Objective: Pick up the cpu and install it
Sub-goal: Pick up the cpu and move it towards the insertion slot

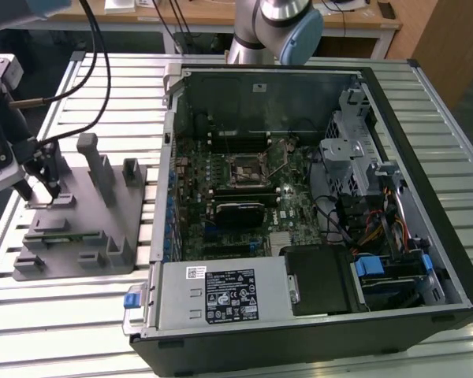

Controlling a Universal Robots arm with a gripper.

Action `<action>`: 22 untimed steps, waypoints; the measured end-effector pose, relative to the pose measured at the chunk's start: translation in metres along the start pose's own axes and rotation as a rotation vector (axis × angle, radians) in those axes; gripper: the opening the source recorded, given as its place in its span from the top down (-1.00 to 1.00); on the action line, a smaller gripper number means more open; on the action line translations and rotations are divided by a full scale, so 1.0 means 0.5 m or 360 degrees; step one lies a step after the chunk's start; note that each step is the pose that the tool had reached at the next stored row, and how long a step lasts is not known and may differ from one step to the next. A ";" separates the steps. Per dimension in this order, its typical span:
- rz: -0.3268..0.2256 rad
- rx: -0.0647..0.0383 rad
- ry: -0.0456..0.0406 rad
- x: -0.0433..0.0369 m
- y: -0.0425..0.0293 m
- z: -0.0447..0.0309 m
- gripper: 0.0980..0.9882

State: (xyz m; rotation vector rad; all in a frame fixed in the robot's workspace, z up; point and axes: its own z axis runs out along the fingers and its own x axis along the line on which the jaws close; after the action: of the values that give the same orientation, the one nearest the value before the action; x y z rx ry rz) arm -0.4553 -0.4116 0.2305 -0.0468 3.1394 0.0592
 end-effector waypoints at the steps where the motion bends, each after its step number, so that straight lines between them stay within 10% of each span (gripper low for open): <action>1: 0.0000 0.0000 0.0000 0.000 0.000 -0.005 0.02; 22: 0.0000 0.0000 0.0000 0.000 0.004 -0.114 0.02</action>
State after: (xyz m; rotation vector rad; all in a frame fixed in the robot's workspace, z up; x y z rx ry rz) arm -0.4553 -0.4116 0.2876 -0.0467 3.1394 0.0593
